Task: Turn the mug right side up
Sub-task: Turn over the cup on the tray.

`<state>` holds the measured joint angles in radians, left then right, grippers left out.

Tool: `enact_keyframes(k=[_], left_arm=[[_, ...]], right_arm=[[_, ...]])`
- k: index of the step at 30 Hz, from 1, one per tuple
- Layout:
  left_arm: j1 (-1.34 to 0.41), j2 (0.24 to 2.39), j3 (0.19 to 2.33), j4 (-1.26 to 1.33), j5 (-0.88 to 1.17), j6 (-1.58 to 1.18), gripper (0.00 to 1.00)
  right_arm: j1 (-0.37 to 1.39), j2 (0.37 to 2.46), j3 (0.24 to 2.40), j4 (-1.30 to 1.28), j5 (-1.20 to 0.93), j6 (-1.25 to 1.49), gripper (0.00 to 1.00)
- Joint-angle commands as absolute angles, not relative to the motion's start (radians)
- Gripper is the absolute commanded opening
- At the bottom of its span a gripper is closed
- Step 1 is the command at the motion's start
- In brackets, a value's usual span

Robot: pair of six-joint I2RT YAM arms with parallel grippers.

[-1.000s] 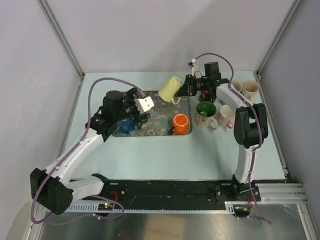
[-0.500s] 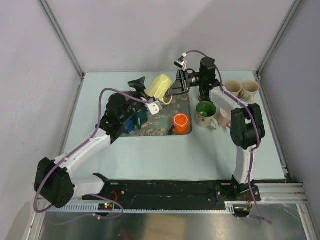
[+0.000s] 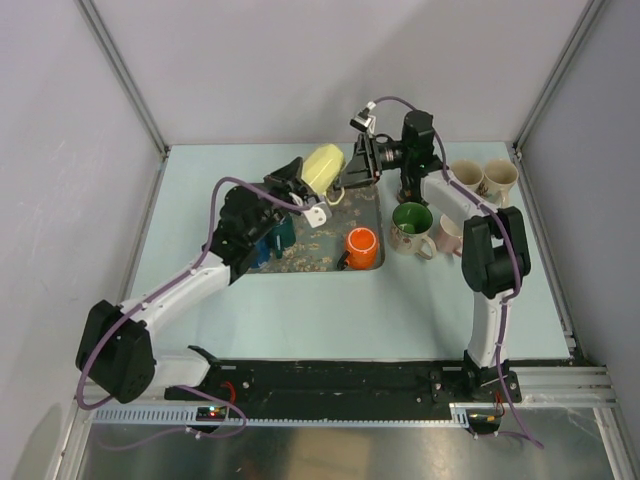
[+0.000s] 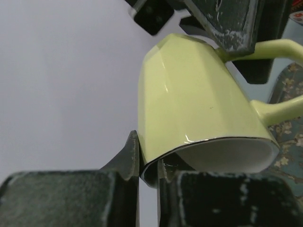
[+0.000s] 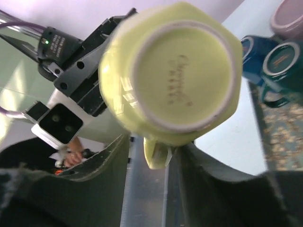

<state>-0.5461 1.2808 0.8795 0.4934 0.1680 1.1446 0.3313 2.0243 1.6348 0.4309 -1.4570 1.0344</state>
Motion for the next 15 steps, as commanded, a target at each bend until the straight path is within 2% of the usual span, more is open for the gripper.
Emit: enact_keyframes(k=[1,5,8,11,15], left_arm=[[-0.546,1.234,0.937,0.525,0.112,1.074,0.00],[-0.546,1.199,0.997,0.286,0.075,0.951,0.00],[-0.555,1.218,1.149,-0.030,0.054,0.798,0.00],[-0.560,1.263,1.307,-0.252,-0.005,0.624,0.00],[-0.561,1.296,1.375,-0.387,-0.091,0.505,0.00]], right_arm=[[0.283,1.974,1.705,0.289,-1.383,0.825,0.57],[0.247,1.937,1.803,-0.061,-1.208,0.473,0.72],[0.247,1.883,1.814,-0.265,-1.061,0.137,0.82],[0.268,1.754,1.687,-0.271,-0.958,-0.105,0.94],[0.333,1.602,1.557,-0.327,-0.822,-0.389,0.99]])
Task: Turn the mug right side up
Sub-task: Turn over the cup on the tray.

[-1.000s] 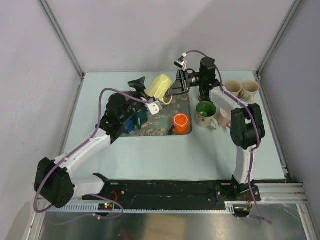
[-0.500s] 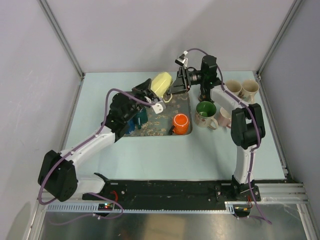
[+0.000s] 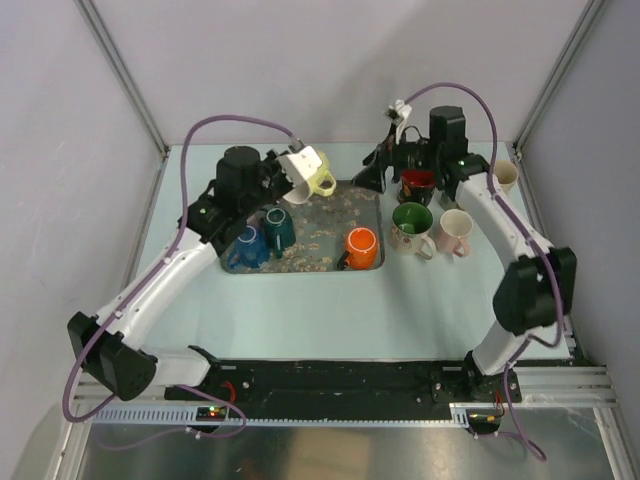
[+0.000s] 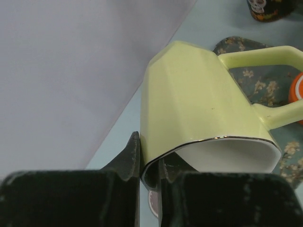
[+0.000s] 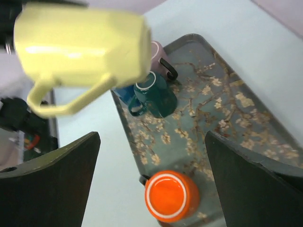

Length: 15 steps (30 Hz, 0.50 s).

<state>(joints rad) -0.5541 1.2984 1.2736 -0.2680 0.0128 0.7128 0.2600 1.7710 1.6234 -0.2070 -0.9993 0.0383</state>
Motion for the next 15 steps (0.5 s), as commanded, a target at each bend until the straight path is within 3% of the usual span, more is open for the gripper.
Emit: enact_keyframes(k=[1,6,10,15], left_arm=[[-0.561,1.300,1.378,-0.401,-0.112,0.490,0.00],[-0.560,1.330,1.408,-0.464,-0.147,0.442,0.00],[-0.561,1.359,1.447,-0.510,-0.129,0.387,0.00],[-0.561,1.371,1.466,-0.529,-0.075,0.341,0.00]], right_arm=[[0.362,1.581,1.564,-0.392,-0.789,-0.447,0.99],[0.522,1.538,1.624,-0.664,-0.598,-0.758,0.99],[0.638,1.516,1.549,-0.604,-0.433,-0.881,0.98],[0.673,1.577,1.561,-0.532,-0.333,-0.931,0.88]])
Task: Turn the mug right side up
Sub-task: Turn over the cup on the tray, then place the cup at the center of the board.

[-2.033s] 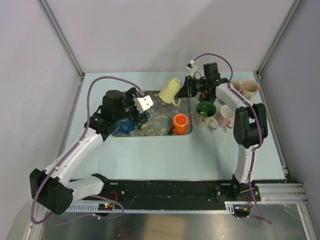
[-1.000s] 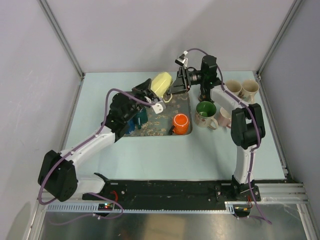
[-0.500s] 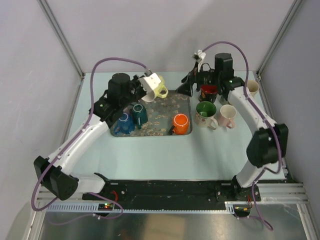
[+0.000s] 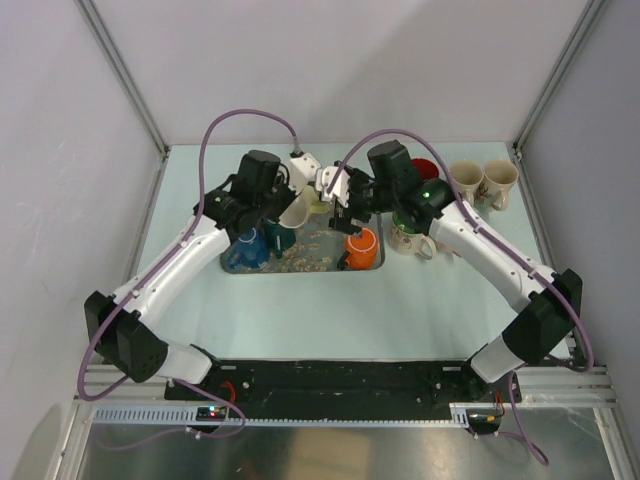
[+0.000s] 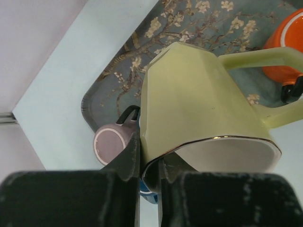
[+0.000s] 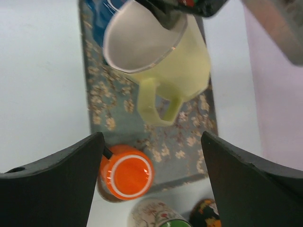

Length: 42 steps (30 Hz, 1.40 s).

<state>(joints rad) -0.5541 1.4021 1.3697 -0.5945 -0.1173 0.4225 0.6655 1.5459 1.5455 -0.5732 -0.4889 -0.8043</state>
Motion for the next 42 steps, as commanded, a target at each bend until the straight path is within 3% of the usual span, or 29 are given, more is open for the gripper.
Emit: enact_keyframes(k=[1,16,18,20,21,22,25,27,33,42], left_arm=[[-0.561,1.372,1.468,-0.534,-0.062,0.335,0.00],[-0.561,1.443,1.567,-0.610,0.093,0.250,0.00],[-0.561,1.450,1.578,-0.615,0.098,0.247,0.00],[-0.561,1.456,1.587,-0.618,0.099,0.245,0.01],[-0.561,1.458,1.589,-0.618,0.097,0.246,0.06],[-0.561,1.459,1.592,-0.620,0.092,0.246,0.22],[-0.561,1.452,1.590,-0.619,0.064,0.243,0.66],[-0.560,1.440,1.586,-0.619,0.046,0.239,0.82],[-0.524,1.404,1.573,-0.615,0.066,0.187,0.98],[-0.505,1.421,1.560,-0.604,0.092,0.166,0.99]], right_arm=[[0.680,1.588,1.563,-0.521,-0.314,-0.949,0.86],[0.726,1.598,1.527,-0.375,-0.299,-1.076,0.58],[0.728,1.596,1.526,-0.378,-0.298,-1.099,0.49],[0.726,1.601,1.536,-0.403,-0.299,-1.121,0.28],[0.723,1.603,1.540,-0.411,-0.294,-1.121,0.15],[0.719,1.601,1.538,-0.411,-0.290,-1.117,0.07],[0.694,1.575,1.506,-0.398,-0.288,-1.073,0.01],[0.661,1.544,1.472,-0.384,-0.303,-1.016,0.00],[0.481,1.421,1.396,-0.396,-0.391,-0.766,0.00],[0.015,1.225,1.274,-0.426,-0.503,-0.436,0.00]])
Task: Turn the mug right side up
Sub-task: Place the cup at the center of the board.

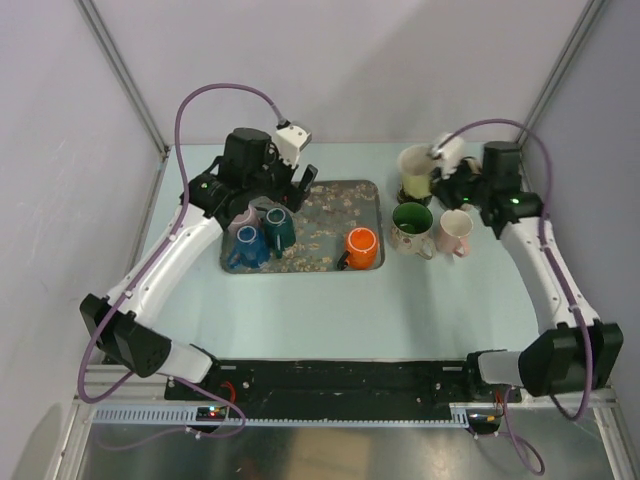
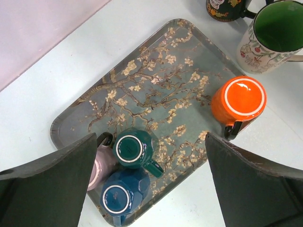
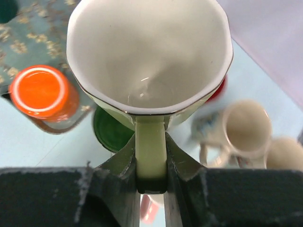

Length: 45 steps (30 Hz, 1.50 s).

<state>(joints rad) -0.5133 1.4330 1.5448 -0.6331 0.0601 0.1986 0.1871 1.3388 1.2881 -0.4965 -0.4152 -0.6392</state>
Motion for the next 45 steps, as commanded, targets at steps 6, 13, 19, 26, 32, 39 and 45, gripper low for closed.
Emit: enact_keyframes(k=[6,13,19,26,32,39,45], left_arm=[[-0.505,1.435,1.561,-0.603,0.118,0.151,0.98],[-0.505,1.436,1.556,-0.601,0.122,0.161,0.98],[-0.505,1.424,1.541,-0.600,0.120,0.162,0.98],[-0.505,1.401,1.506,-0.601,0.100,0.179,0.98],[-0.504,1.384,1.479,-0.600,0.077,0.196,0.98],[-0.503,1.380,1.462,-0.601,0.076,0.208,0.98],[-0.503,1.388,1.465,-0.601,0.081,0.220,0.98]], right_arm=[[-0.301,1.136,1.130,-0.446,-0.556,-0.395,0.00],[-0.486,1.072,0.972,-0.425,-0.553,-0.452,0.00],[-0.507,1.126,0.888,-0.353,-0.528,-0.473,0.00],[-0.461,1.278,0.831,-0.189,-0.490,-0.481,0.00],[-0.405,1.361,0.812,-0.080,-0.444,-0.492,0.00],[-0.396,1.433,0.799,-0.077,-0.415,-0.514,0.01],[-0.415,1.419,0.781,-0.165,-0.455,-0.522,0.17]])
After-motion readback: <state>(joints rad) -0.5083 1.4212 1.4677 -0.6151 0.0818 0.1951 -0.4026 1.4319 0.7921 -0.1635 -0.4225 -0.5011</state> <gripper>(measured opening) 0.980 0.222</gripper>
